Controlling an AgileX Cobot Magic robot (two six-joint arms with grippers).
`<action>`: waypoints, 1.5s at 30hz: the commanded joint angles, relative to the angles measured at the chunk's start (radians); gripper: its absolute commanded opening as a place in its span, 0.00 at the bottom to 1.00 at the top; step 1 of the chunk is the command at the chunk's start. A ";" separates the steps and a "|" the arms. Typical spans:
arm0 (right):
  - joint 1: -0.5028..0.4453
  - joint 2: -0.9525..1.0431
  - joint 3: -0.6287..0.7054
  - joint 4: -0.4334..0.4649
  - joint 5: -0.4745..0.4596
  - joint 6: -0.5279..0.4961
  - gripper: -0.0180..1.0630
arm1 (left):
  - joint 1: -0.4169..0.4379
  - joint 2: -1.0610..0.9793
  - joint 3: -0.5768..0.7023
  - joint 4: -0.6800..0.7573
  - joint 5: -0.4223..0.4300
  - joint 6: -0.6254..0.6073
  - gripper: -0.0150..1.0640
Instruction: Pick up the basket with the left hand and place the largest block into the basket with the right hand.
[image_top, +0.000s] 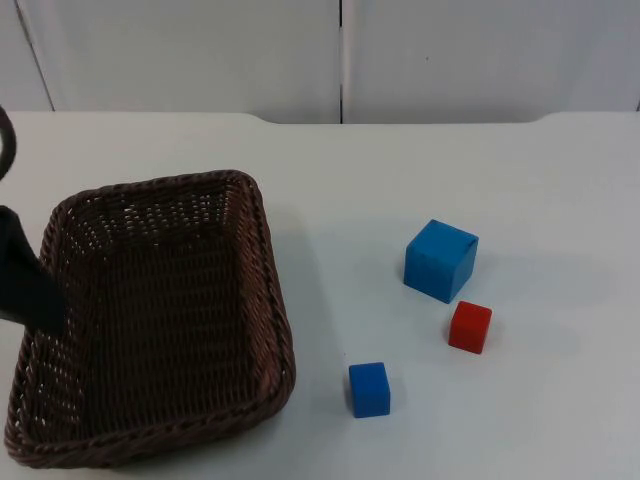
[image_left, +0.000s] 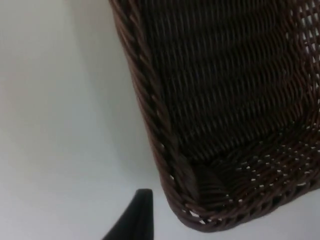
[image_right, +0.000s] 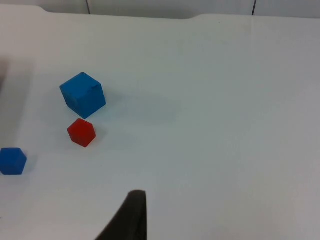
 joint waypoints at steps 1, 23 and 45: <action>-0.008 -0.004 0.000 -0.003 -0.002 0.003 0.99 | 0.000 0.027 -0.008 -0.034 -0.024 0.004 0.99; -0.008 -0.004 0.000 -0.005 -0.002 0.008 0.99 | 0.000 0.301 -0.044 -0.183 -0.168 0.100 0.99; -0.008 -0.004 0.000 -0.005 -0.002 0.008 0.99 | 0.000 0.490 -0.157 -0.261 -0.230 0.160 0.99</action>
